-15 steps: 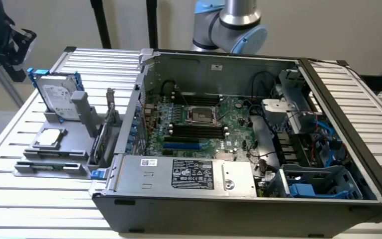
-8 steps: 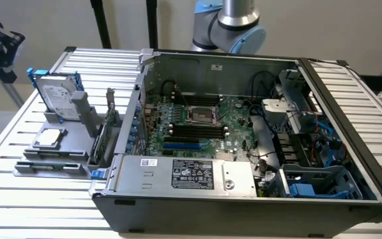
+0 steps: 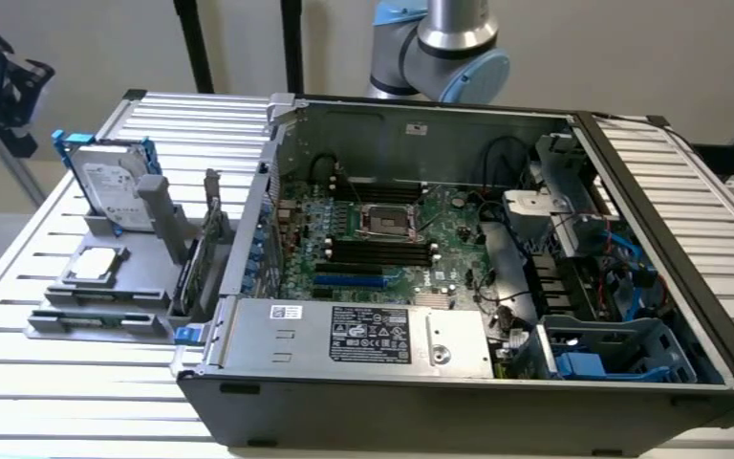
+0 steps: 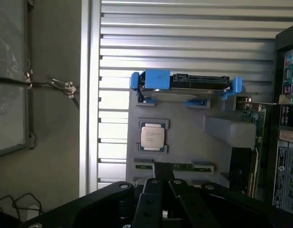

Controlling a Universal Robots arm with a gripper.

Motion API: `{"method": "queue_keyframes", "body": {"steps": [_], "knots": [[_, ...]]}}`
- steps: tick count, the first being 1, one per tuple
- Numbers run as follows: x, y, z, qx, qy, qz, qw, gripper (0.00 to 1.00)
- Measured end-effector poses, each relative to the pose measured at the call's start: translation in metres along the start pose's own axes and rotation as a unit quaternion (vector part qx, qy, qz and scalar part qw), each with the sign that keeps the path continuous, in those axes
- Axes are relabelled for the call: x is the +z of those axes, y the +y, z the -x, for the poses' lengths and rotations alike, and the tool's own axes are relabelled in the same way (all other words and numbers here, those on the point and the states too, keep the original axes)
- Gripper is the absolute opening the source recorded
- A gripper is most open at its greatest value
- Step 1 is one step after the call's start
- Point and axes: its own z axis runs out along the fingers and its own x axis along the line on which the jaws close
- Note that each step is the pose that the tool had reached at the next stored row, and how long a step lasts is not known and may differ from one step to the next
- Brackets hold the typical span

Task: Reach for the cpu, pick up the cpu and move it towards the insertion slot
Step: 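Pick up the cpu and move it towards the insertion slot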

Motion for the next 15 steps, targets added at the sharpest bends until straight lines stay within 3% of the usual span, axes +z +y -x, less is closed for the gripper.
{"method": "queue_keyframes", "body": {"steps": [12, 15], "knots": [[0.0017, 0.0069, -0.0006, 0.0, 0.0001, -0.0001, 1.0, 0.11], [0.0018, 0.0071, -0.0008, 0.0, 0.0, 0.0, 1.0, 0.18]]}}
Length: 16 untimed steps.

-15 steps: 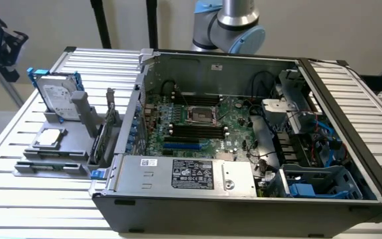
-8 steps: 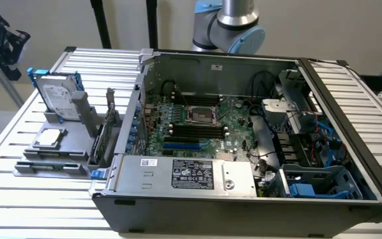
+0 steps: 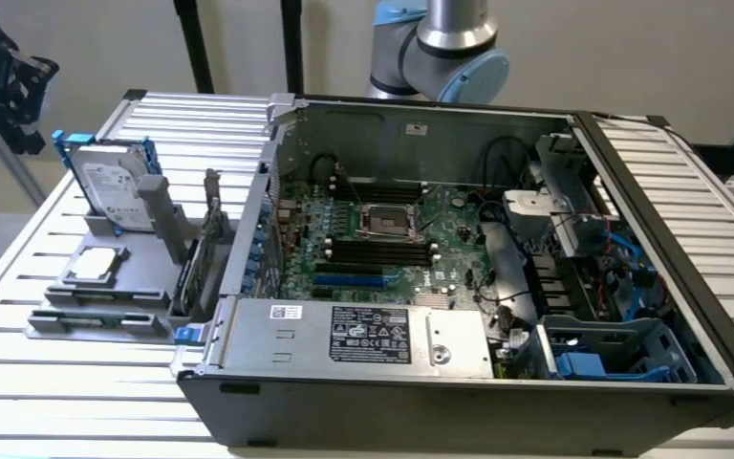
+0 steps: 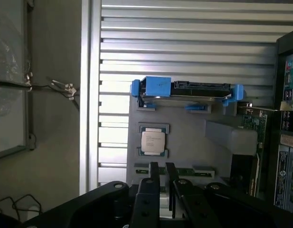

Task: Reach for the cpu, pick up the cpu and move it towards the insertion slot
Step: 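Pick up the cpu and move it towards the insertion slot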

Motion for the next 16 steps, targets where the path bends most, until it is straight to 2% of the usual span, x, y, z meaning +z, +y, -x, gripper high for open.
{"method": "queue_keyframes", "body": {"steps": [3, 4, 6, 7, 10, 12, 13, 16], "knots": [[0.0001, 0.0001, 0.0, 0.0, -0.0001, 0.0, 1.0, 0.36], [0.0001, 0.0, 0.0, 0.0, 0.0, 0.0, 1.0, 0.36], [0.0007, 0.0, 0.0, 0.0, -0.0001, 0.0, 1.0, 0.47], [0.0015, 0.0, 0.0, 0.0, -0.0001, 0.0, 1.0, 0.47], [0.0063, -0.0002, 0.0, 0.0, -0.0001, 0.0, 1.0, 0.65], [0.0099, -0.0004, 0.0, 0.0, -0.0001, 0.0, 1.0, 0.65], [0.0116, -0.0004, 0.0, 0.001, -0.0001, 0.0, 1.0, 0.71], [0.017, -0.0006, 0.0, 0.003, -0.0001, 0.0, 1.0, 0.71]]}}
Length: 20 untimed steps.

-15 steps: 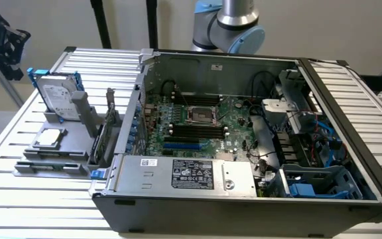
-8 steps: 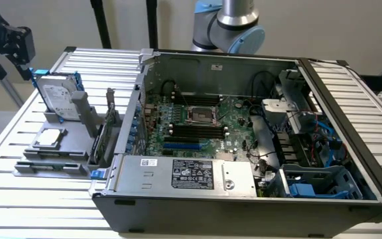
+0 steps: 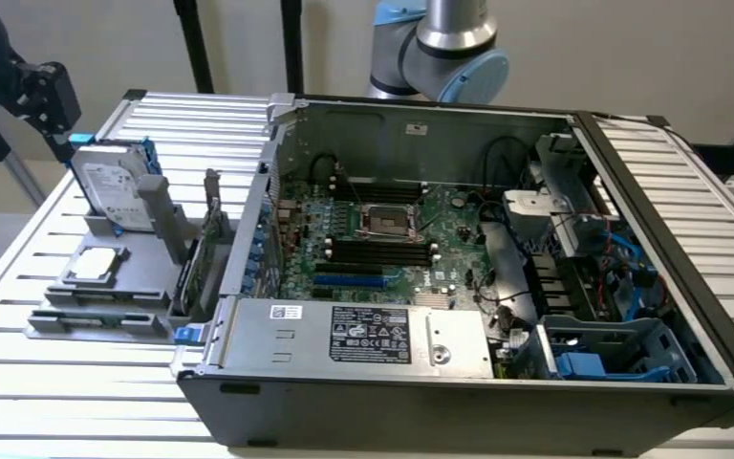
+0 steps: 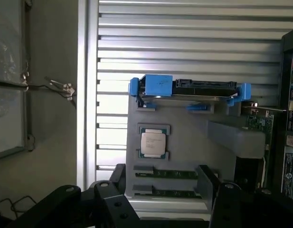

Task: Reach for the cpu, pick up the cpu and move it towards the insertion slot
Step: 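Pick up the cpu and move it towards the insertion slot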

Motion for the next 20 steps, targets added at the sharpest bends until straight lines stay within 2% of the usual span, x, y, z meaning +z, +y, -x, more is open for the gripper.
{"method": "queue_keyframes", "body": {"steps": [20], "knots": [[0.0364, -0.0025, -0.001, 0.007, -0.0003, 0.0, 1.0, 0.71]]}}
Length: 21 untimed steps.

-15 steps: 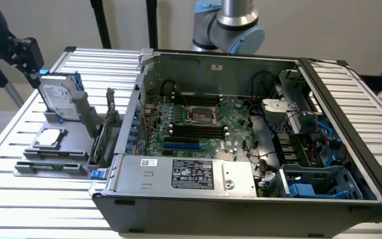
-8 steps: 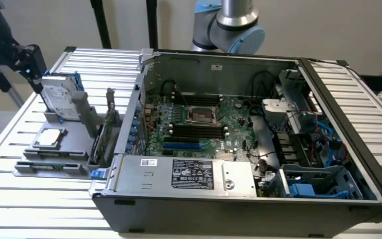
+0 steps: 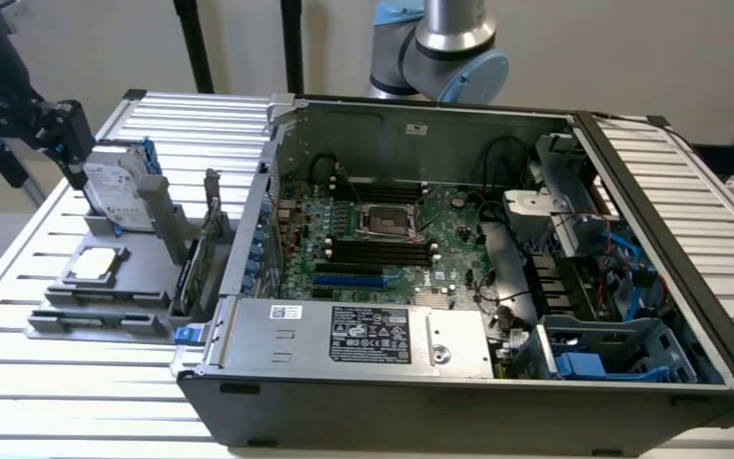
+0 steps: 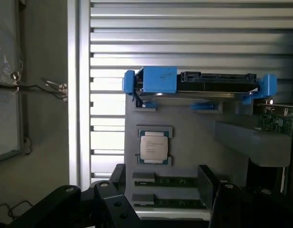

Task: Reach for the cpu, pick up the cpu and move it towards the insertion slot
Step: 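Pick up the cpu and move it towards the insertion slot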

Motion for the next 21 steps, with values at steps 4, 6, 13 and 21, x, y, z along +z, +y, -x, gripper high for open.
{"method": "queue_keyframes", "body": {"steps": [4, 6, 13, 21], "knots": [[0.0072, -0.0009, -0.001, 0.0, 0.0, 0.0, 1.0, 0.71], [0.0108, -0.0012, -0.002, 0.0, 0.0, 0.0, 1.0, 0.71], [0.0236, -0.0021, -0.004, 0.0, 0.0, 0.0, 1.0, 0.71], [0.0382, -0.003, -0.005, 0.0, 0.0, 0.0, 1.0, 0.71]]}}
